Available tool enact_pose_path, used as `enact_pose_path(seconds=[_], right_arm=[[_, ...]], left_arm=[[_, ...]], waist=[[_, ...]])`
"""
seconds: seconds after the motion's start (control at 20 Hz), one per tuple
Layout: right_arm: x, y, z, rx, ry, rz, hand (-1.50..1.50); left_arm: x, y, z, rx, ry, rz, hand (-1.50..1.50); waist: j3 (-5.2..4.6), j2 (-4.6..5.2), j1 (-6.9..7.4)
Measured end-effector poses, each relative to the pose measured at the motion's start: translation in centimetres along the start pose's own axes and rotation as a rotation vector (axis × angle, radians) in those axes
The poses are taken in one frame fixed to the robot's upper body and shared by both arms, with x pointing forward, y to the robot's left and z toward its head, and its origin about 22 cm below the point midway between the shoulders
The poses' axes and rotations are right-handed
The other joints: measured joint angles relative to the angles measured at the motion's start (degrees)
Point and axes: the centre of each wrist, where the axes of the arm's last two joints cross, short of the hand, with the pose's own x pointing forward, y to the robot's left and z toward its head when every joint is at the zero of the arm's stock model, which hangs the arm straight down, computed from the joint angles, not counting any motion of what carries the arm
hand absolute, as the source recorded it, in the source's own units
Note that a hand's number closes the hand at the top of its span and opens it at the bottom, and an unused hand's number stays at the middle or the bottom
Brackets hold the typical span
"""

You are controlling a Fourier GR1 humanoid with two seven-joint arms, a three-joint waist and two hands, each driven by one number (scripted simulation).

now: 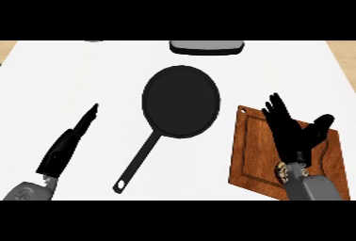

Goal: Pick the cupcake from the cutting board and place it in the pan

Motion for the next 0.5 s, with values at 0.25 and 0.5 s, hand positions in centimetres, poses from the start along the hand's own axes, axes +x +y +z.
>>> enact_pose_path(seconds=[0.25, 0.5], right_arm=[[2.3, -3.5, 0.1, -0.311, -0.142, 0.026, -1.5], [1.1, -10.8, 2.8, -0.8, -0.087, 0.149, -1.5]], left_arm=[[-0.4, 0.9, 0.6, 0.113, 0.069, 0.016, 0.0], [-1.6, 1.6, 1.9, 0.225, 0.162, 0.052, 0.0]], waist=[[0.62, -1.37, -0.57], [0.34, -1.83, -3.24]])
